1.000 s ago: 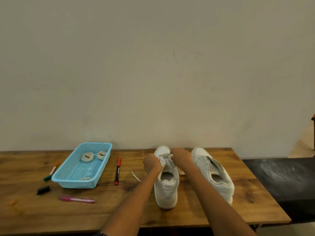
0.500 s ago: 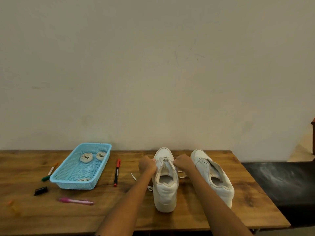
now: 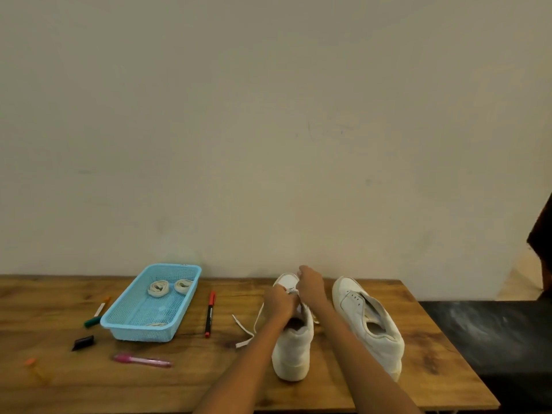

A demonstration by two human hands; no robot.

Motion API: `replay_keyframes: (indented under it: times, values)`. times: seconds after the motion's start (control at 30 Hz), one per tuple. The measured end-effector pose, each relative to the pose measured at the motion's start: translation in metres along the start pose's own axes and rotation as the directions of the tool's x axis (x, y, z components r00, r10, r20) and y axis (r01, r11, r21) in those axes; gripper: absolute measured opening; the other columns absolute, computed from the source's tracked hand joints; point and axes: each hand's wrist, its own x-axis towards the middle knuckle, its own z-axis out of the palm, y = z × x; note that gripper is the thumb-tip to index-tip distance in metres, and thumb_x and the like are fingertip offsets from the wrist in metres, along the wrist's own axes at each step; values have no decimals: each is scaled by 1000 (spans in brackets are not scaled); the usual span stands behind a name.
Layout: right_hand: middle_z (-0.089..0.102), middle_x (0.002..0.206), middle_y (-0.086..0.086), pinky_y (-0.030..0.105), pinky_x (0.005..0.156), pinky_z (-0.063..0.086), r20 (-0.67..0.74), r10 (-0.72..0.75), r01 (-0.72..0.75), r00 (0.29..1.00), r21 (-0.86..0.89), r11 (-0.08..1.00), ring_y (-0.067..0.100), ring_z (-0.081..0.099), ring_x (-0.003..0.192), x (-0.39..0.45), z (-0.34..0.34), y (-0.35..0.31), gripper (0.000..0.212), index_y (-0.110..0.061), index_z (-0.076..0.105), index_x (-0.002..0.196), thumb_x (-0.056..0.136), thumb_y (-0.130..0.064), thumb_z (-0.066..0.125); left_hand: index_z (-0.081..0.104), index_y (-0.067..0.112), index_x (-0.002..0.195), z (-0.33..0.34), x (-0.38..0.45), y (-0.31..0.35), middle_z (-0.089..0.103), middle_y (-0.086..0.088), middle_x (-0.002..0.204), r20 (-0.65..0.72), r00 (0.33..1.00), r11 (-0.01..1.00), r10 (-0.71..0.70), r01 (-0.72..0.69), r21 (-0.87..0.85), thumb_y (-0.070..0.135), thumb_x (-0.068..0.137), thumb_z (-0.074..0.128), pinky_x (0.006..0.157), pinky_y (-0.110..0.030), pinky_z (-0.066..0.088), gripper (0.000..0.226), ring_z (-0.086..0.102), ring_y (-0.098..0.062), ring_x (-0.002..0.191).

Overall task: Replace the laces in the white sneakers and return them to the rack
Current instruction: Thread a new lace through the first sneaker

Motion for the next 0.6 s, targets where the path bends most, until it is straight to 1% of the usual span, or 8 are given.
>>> replay_keyframes:
  times: [0.03, 0.07, 0.1, 0.2, 0.27, 0.37, 0.5, 0.6]
  values:
    - [55, 84, 3, 16, 59, 33, -41, -46, 47, 998, 24, 999, 19, 53, 81, -7, 7, -1, 21, -9, 51, 105, 93, 0, 37, 63, 2, 109, 0, -3, -2, 65, -12, 112, -26, 1000, 1000, 15, -14, 21, 22, 94, 50, 81, -28, 46, 28, 61, -24, 101]
    - [57, 89, 5, 15, 58, 33, -88, -59, 63, 994, 38, 997, 17, 53, 81, -13, 16, 0, 29, -12, 45, 122, 96, -5, 34, 63, 1, 105, 0, -6, -6, 66, -12, 108, -52, 998, 999, 26, -23, 49, 21, 95, 46, 77, -27, 45, 28, 61, -23, 96]
    - [56, 89, 8, 13, 54, 32, -147, -93, 94, 985, -5, 996, 14, 50, 77, -18, 22, -1, 28, -15, 43, 123, 98, -10, 30, 63, 1, 101, 0, -8, -10, 66, -12, 105, -84, 996, 997, 33, -27, 76, 21, 97, 43, 72, -27, 42, 29, 60, -21, 91]
    - [58, 85, 14, 15, 48, 32, -178, -36, 40, 983, 17, 999, 14, 49, 70, -20, 33, 0, 16, -8, 45, 100, 98, -9, 29, 65, 1, 93, -1, -9, -19, 68, -13, 97, -153, 988, 999, -24, 30, 34, 25, 98, 39, 68, -31, 41, 36, 62, -24, 87]
    - [61, 95, 11, 19, 59, 35, -179, 29, -20, 983, 56, 998, 17, 50, 79, -19, 32, 5, 16, -5, 50, 102, 96, -4, 36, 66, 1, 93, 3, -6, -23, 68, -14, 96, -171, 983, 998, -64, 63, -8, 23, 97, 41, 69, -33, 41, 34, 62, -28, 89]
    - [59, 108, 9, 23, 72, 38, -118, 46, -44, 992, 18, 999, 20, 55, 95, -16, 34, 9, 16, -5, 59, 103, 95, -7, 45, 66, 1, 96, 4, -4, -25, 67, -14, 98, -166, 982, 995, -95, 87, -58, 22, 96, 42, 71, -31, 42, 31, 61, -29, 92]
    - [65, 103, 6, 21, 66, 40, -93, 16, -15, 996, 8, 1000, 18, 60, 93, -15, 33, 5, 18, -8, 66, 100, 92, -5, 50, 66, 2, 99, 4, -2, -28, 67, -15, 100, -154, 984, 994, -93, 82, -73, 22, 96, 41, 74, -32, 44, 32, 61, -30, 94]
    - [67, 102, 5, 19, 67, 39, -88, -16, 17, 996, 17, 1000, 17, 60, 92, -14, 34, 6, 17, -10, 65, 101, 92, -6, 51, 66, 5, 99, 5, -2, -29, 67, -12, 100, -143, 987, 993, -77, 63, -101, 23, 97, 40, 72, -31, 43, 32, 61, -28, 93]
